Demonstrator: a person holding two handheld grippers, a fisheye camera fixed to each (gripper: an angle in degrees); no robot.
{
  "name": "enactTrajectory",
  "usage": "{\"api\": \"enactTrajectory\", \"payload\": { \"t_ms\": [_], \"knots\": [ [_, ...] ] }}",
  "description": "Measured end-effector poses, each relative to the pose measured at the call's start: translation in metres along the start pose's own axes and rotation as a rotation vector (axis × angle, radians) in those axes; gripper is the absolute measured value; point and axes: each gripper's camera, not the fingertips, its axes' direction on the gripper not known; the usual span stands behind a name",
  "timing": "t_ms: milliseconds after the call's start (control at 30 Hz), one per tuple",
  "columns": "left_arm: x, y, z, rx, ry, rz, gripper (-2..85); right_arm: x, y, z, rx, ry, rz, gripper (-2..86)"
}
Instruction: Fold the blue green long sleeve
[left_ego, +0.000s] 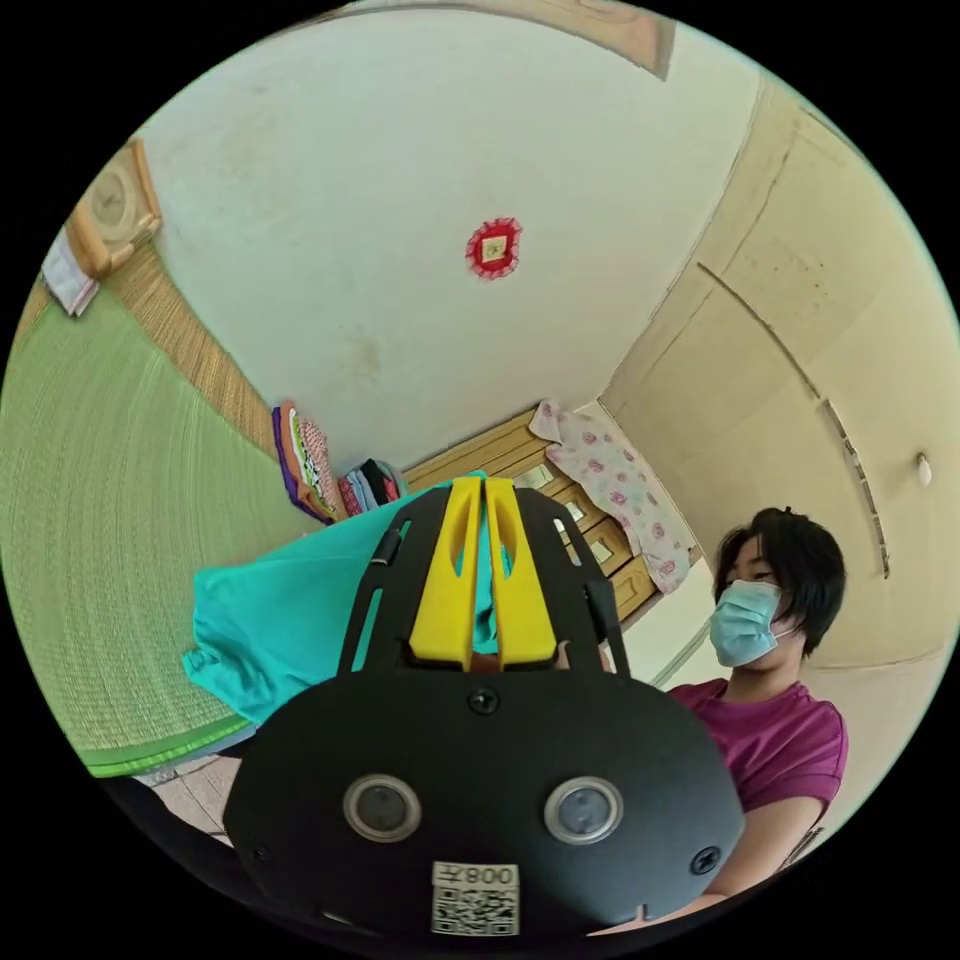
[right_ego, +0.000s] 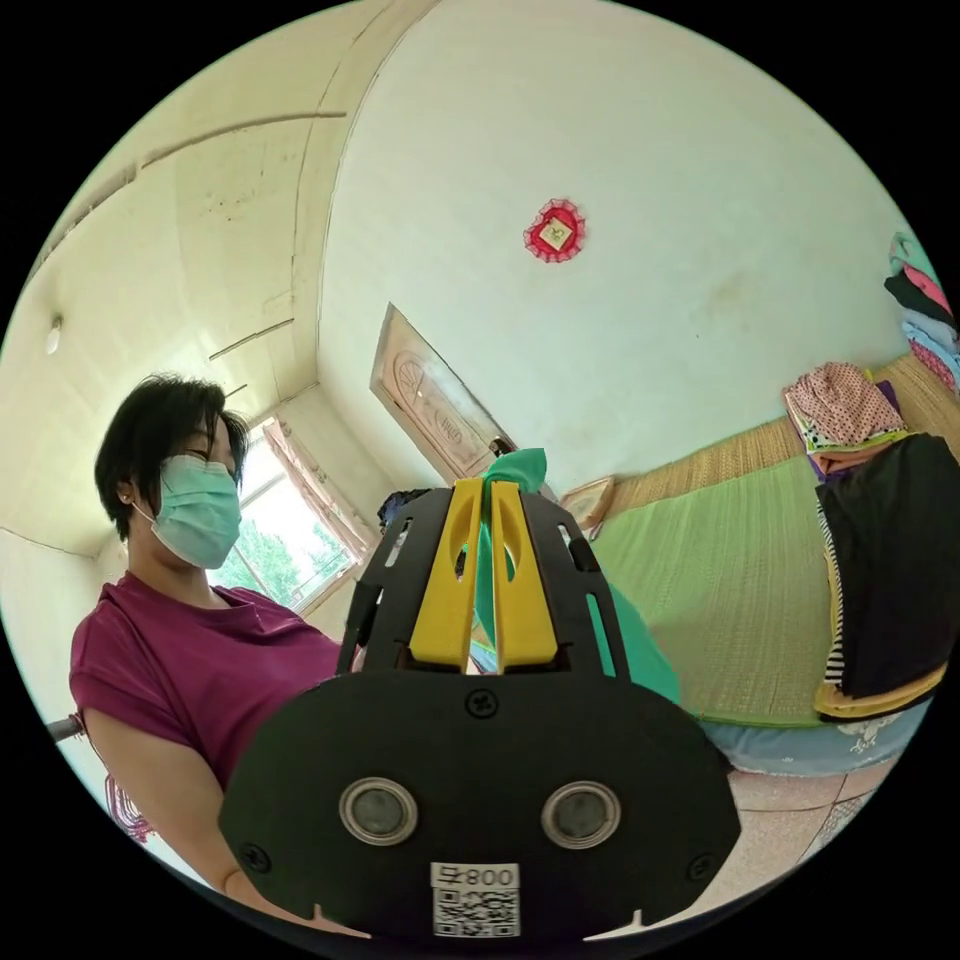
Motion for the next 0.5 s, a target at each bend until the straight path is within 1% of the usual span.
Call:
{"api": "enactTrajectory", "payload": {
  "t_ms": [300,500],
  "knots": [
    [0.180,-0.050,-0.046,0.066,0.074,0.248,0.4,-0.055,-0.034,-0.014,0.040,-0.088,-0.164,1.0],
    [0.294,-0.071,-0.071,0.090,0.079,0.421,0.4,-0.100,-0.052,-0.030,0.067,-0.122,-0.278,1.1]
  ]
}}
